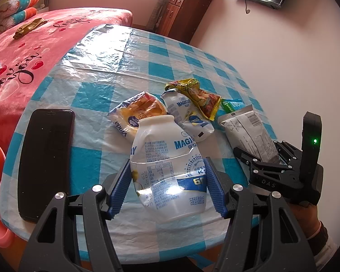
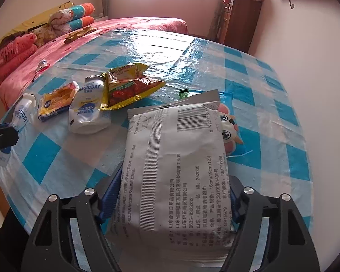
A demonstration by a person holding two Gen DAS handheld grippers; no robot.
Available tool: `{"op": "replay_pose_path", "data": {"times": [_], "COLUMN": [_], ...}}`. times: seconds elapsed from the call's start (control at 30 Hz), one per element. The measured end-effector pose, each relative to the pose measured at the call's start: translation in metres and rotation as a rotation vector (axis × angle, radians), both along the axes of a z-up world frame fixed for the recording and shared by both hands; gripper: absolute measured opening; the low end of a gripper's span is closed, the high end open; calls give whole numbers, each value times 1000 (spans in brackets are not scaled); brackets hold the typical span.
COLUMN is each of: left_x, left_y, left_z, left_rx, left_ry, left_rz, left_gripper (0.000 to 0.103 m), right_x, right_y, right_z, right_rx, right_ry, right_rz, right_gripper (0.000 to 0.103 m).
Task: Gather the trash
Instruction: 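Lift the bottle with the left gripper while the right lifts the white packet, then carry both items over the orange bucket and open both grippers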
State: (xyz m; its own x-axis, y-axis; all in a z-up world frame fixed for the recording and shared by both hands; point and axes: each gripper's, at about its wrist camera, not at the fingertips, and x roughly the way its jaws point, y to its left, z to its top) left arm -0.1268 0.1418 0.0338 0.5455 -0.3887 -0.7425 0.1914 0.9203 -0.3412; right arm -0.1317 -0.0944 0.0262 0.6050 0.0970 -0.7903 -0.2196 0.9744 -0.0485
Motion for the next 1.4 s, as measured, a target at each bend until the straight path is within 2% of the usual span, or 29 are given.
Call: {"op": "replay_pose_path", "data": {"times": [0.17, 0.27, 0.6, 0.87, 1.13, 1.4], "left_x": [0, 0, -6, -10, -26, -56], "left_y": [4, 6, 19, 37, 88, 179], "left_z": [1, 2, 7, 17, 34, 26], "left_rx": [-14, -20, -43, -55, -57, 0], "left_ry": [-5, -10, -28, -57, -109, -101], "left_rz": [3, 1, 14, 45, 167, 408], "left_gripper": [64, 64, 64, 64, 64, 64], "right_x": [-9, -11, -13, -17, -11, -10], "right_y": [1, 1, 5, 25, 100, 209], "right_z": [9, 17, 35, 75, 118, 132], "right_rx": [0, 3, 68, 110, 185, 230], "right_ry": [-26, -44, -52, -117, -147, -108], "right_rz": [2, 0, 14, 66, 269, 532], "right_gripper": [66, 56, 51, 50, 50, 50]}}
